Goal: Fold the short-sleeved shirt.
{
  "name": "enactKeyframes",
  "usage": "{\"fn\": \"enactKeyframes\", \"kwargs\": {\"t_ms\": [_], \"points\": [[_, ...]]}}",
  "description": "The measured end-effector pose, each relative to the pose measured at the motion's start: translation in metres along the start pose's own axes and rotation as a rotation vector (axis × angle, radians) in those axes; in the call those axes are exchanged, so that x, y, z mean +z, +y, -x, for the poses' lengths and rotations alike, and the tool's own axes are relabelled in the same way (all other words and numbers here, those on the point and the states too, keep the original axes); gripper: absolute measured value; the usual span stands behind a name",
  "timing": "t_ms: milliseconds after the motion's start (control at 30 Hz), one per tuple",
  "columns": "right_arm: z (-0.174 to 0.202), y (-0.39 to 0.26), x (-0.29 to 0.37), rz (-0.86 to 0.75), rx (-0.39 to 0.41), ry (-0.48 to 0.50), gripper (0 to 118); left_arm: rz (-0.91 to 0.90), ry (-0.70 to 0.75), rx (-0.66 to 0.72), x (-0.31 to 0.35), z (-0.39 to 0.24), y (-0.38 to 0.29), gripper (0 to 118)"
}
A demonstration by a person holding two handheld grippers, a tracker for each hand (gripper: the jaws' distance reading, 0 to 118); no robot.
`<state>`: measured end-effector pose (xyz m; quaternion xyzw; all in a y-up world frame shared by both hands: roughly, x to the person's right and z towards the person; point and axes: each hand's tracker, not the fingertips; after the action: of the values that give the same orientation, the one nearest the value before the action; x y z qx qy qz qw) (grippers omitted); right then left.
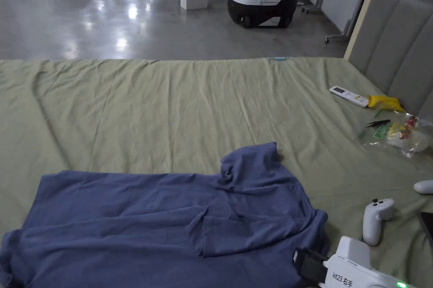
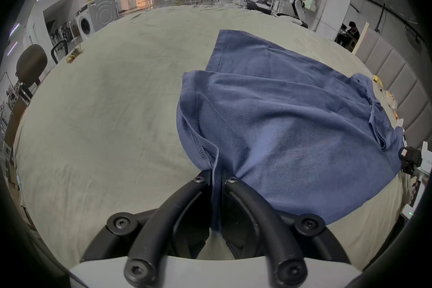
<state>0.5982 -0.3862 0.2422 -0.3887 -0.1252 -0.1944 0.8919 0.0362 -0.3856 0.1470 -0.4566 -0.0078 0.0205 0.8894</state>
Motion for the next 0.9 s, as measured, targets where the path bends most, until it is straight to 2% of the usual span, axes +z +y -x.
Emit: {"fn": "enactKeyframes", "kwargs": {"t_ms": [33,67,100,133,167,200,267,300,333,433,533,667,867,900], "points": [[0.008,-0.003,-0.005,0.031,0.070,-0.066,46,-0.005,0.001,-0.006,0.000,0.000,-0.001,9],[0.018,-0.005,-0.001,-0.007,0.174,-0.116,38,-0.009,0.000,-0.007,0.000,0.000,-0.002,9],[0.024,-0.007,0.002,-0.038,0.238,-0.093,21,-0.011,0.000,-0.007,0.000,0.001,-0.001,9],[0.029,-0.008,0.005,-0.043,0.281,-0.075,18,-0.010,-0.001,0.002,0.002,0.001,0.000,9],[0.033,-0.008,0.007,-0.052,0.300,-0.096,17,-0.005,-0.006,0.019,0.003,0.003,0.002,9],[0.035,-0.006,0.011,-0.061,0.302,-0.109,17,0.001,-0.016,0.035,0.007,0.006,0.005,9],[0.035,-0.003,0.027,-0.117,0.238,-0.092,11,-0.119,-0.064,0.083,0.035,0.010,0.004,8],[0.037,-0.001,0.036,-0.137,0.218,-0.078,10,-0.194,-0.054,0.080,0.051,0.009,0.004,7],[0.040,0.001,0.046,-0.162,0.206,-0.081,10,-0.209,0.041,0.043,0.067,0.005,0.007,7],[0.046,0.001,0.075,-0.228,0.167,-0.093,10,-0.264,-0.135,0.174,0.108,0.014,0.014,7],[0.046,-0.006,0.104,-0.238,0.153,-0.086,10,-0.268,-0.134,0.167,0.140,0.018,0.004,7],[0.026,-0.032,0.144,-0.226,0.121,-0.091,10,-0.259,-0.145,0.153,0.174,0.027,-0.031,7],[-0.002,-0.068,0.158,-0.098,0.138,-0.122,11,-0.099,-0.123,0.102,0.177,0.026,-0.090,7],[-0.005,-0.069,0.154,-0.068,0.134,-0.124,16,-0.097,-0.130,0.108,0.172,0.026,-0.096,10]]}}
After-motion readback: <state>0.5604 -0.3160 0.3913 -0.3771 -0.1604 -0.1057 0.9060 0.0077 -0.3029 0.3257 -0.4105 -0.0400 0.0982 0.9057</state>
